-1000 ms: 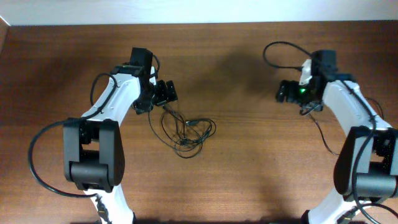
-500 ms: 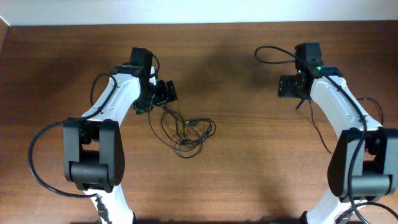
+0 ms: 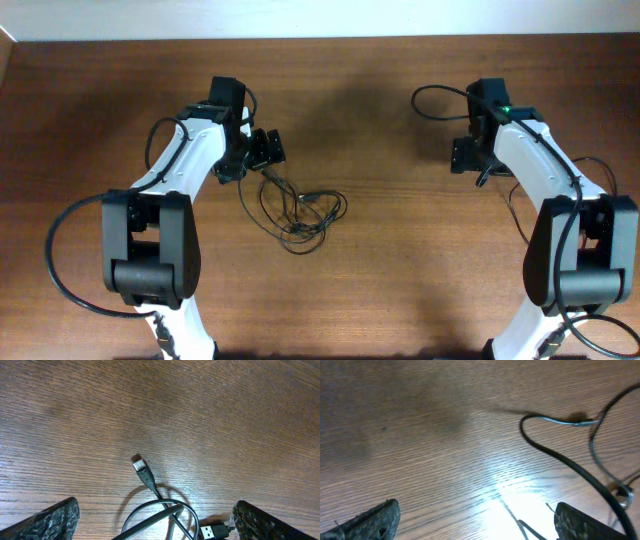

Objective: Untangle cables

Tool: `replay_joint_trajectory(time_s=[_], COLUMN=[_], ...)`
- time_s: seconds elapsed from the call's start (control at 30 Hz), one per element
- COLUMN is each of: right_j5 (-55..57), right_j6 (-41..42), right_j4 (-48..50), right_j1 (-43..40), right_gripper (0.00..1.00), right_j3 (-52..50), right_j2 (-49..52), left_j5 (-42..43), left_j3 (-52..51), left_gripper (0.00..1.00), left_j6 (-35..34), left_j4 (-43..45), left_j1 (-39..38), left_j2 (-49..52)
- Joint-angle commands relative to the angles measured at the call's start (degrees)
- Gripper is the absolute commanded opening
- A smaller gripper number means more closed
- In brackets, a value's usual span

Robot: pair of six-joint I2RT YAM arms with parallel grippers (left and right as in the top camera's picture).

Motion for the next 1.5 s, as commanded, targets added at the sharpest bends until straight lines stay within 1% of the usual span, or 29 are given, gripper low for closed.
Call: replay_joint_trajectory(time_s=[0.0,0.07,0.17,0.23,0.27,0.3,0.33,0.37,0.4,0.5,0.57,0.6,0.63,0.67,0.7,0.73,0.77,0.8,0.83,0.87,0.9,0.93,1.03,1.2,1.27,1.3,1.33,1.37,1.47], right_j5=[-17.05,-36.50,-44.61,-45.13,-45.13,-44.89,-44.89,-44.92,-44.89,-44.89,-44.09,-42.18,-41.86,-41.83,-41.57,-41.42,-41.44,-41.44,-41.42,-40.98,-40.81,-40.50,-39.85,-39.45,-39.47,-39.47,-39.47,-39.50,-39.50], right_j6=[0.98,1.01,1.01,1.03,1.09,3.54,6.93,9.31,12.87,20.44,22.05,22.05,22.03,22.03,22.03,22.01,21.99,21.99,21.99,22.01,22.01,22.01,22.01,21.99,22.01,21.99,21.99,21.99,21.99], right_j4=[-0.98,-4.09,-4.90,-4.81,-4.76,-4.17,-1.64,0.68,5.29,19.06,25.73,27.56,28.63,29.33,29.51,29.51,29.49,29.46,29.46,29.46,29.49,29.44,29.00,27.34,27.15,27.15,27.15,27.15,27.12], right_j1=[0.28,0.33,1.66,3.58,4.76,6.60,8.61,9.81,11.98,17.35,20.39,21.88,22.51,22.56,22.53,22.34,22.34,22.34,22.34,22.34,22.25,21.59,18.47,13.70,13.38,13.38,13.42,13.42,13.42], right_gripper=[0.98,0.98,0.98,0.98,0.98,0.98,0.98,0.98,0.98,0.98,0.98,0.98,0.98,0.98,0.98,0.98,0.99,0.98,0.98,0.98,0.98,0.98,0.98,0.98,0.99,0.98,0.98,0.98,0.98], right_j3=[0.20,0.20,-0.48,-1.57,-2.36,-3.96,-6.34,-8.11,-11.26,-19.58,-22.88,-23.47,-23.47,-23.47,-23.47,-23.47,-23.47,-23.47,-23.47,-23.47,-23.47,-23.47,-23.47,-23.47,-23.58,-23.61,-23.58,-23.58,-23.58], right_j2=[0.24,0.24,0.24,0.24,0.24,0.24,0.24,0.24,0.24,0.24,0.24,0.24,0.24,0.24,0.24,0.24,0.24,0.24,0.24,0.24,0.24,0.24,0.24,0.24,0.24,0.24,0.24,0.24,0.24], left_j5=[-0.37,-0.37,0.76,1.36,2.27,5.29,8.48,9.31,9.29,9.29,9.29,9.27,9.25,9.05,9.03,8.87,8.24,8.15,7.93,7.10,4.42,1.79,0.00,-0.02,0.04,0.02,-0.02,-0.04,-0.02], left_j3=[-0.11,-0.11,-0.11,-0.11,-0.11,-0.11,-0.11,-0.11,-0.11,-0.11,0.13,1.38,3.34,5.51,7.76,11.50,13.35,14.16,14.14,13.64,12.63,10.82,3.65,-8.83,-10.97,-11.15,-11.08,-10.93,-8.98], left_gripper=[0.99,0.99,0.99,0.97,0.86,0.61,0.13,0.04,0.00,0.00,0.11,0.27,0.65,0.98,0.99,0.92,0.75,0.68,0.56,0.51,0.49,0.49,0.52,0.49,0.39,0.30,0.03,0.00,0.00], left_j6=[0.17,0.17,0.22,1.57,3.30,6.19,9.31,10.03,10.19,11.87,13.84,16.85,17.44,17.99,19.52,20.87,20.85,20.87,21.09,21.97,22.10,22.10,22.08,22.08,21.81,21.84,21.81,21.40,18.99], left_j4=[0.07,0.07,0.09,0.13,0.39,1.18,1.62,1.64,1.64,1.60,1.64,1.25,0.50,-0.76,-2.47,-6.56,-9.55,-12.35,-15.17,-17.38,-20.28,-21.88,-22.47,-17.11,-15.32,-15.28,-15.04,-14.10,-12.79], left_j1=[0.17,0.17,0.17,0.17,0.15,0.17,0.17,0.17,0.17,0.09,-0.15,-0.15,0.02,0.35,0.35,-0.37,-1.14,-2.23,-3.54,-4.70,-6.40,-8.24,-13.09,-20.09,-20.94,-21.03,-21.00,-20.76,-18.99], left_j2=[-1.09,-1.11,-1.09,-1.09,-1.09,-1.09,-1.11,-1.11,-1.11,-1.11,-1.16,-1.46,-2.16,-2.78,-3.28,-3.96,-4.13,-4.13,-4.11,-4.11,-4.11,-4.11,-4.11,-4.11,-4.11,-4.11,-4.13,-4.13,-4.26])
